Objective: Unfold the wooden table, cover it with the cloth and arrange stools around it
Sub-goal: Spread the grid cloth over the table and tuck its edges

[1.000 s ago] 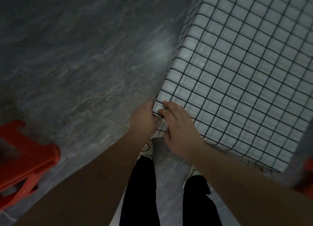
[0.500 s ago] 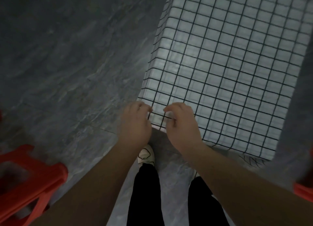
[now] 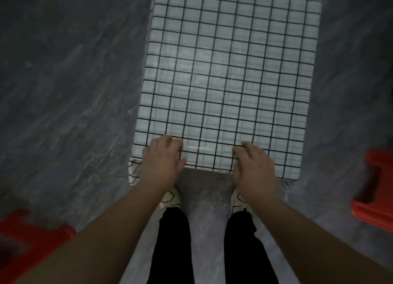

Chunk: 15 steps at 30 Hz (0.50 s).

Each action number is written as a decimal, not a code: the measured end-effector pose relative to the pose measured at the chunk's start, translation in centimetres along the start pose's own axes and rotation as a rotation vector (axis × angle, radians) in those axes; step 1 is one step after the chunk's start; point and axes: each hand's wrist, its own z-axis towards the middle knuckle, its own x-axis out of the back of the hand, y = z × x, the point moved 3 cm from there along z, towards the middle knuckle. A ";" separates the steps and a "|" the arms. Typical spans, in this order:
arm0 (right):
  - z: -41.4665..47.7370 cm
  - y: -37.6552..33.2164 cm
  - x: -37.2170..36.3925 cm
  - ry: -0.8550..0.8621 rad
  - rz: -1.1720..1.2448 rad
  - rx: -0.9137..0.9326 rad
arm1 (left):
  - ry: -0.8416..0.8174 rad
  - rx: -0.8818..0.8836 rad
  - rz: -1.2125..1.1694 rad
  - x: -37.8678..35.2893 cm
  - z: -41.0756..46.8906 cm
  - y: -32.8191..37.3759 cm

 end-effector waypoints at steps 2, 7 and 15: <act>-0.6 2.9 0.8 0.048 0.022 -0.087 | -0.016 0.036 0.007 0.5 -0.2 -1.1; -1.5 7.3 1.6 0.092 0.050 -0.237 | -0.042 0.112 0.037 1.2 -0.2 -3.3; 2.9 -1.7 1.8 0.042 0.133 -0.013 | -0.096 -0.264 -0.003 2.0 2.9 4.1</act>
